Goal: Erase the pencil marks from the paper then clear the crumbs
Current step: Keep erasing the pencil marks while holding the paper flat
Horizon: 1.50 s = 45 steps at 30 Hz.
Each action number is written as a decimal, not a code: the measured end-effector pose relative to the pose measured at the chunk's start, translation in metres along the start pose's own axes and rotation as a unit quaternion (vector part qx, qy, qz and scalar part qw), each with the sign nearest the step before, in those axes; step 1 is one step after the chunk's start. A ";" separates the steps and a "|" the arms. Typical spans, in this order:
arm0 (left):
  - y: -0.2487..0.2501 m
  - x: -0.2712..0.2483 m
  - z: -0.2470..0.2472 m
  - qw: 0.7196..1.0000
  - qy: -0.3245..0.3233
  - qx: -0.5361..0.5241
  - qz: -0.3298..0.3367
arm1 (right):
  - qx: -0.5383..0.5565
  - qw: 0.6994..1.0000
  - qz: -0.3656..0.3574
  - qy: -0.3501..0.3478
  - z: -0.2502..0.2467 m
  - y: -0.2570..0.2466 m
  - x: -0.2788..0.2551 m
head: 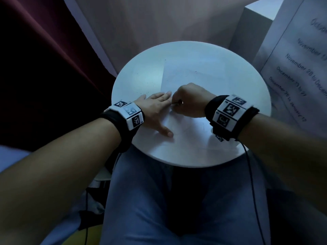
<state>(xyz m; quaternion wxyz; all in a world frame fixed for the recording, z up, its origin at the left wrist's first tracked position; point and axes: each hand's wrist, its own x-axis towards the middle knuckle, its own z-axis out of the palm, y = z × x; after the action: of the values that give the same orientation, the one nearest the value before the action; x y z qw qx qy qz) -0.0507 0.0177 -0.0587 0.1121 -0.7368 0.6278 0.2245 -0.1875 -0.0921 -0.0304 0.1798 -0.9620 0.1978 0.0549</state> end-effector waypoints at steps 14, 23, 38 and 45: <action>0.007 -0.003 0.001 1.000 -0.008 -0.007 -0.008 | -0.032 0.999 -0.003 -0.014 0.004 -0.012 -0.009; 0.010 -0.006 -0.001 1.000 -0.020 -0.009 -0.015 | 0.003 1.000 0.027 0.009 -0.004 0.004 -0.005; 0.012 -0.005 -0.003 0.998 -0.056 -0.007 -0.024 | -0.022 0.993 -0.043 -0.112 0.005 -0.021 -0.027; 0.015 -0.009 -0.006 0.997 -0.068 0.002 -0.027 | 0.000 1.000 -0.005 -0.025 -0.006 0.002 -0.008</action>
<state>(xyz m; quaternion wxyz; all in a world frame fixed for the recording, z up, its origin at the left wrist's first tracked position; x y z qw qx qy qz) -0.0655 0.0197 -0.0474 0.1618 -0.7365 0.5988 0.2697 -0.1954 -0.0936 -0.0241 0.1847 -0.9613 0.1888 0.0780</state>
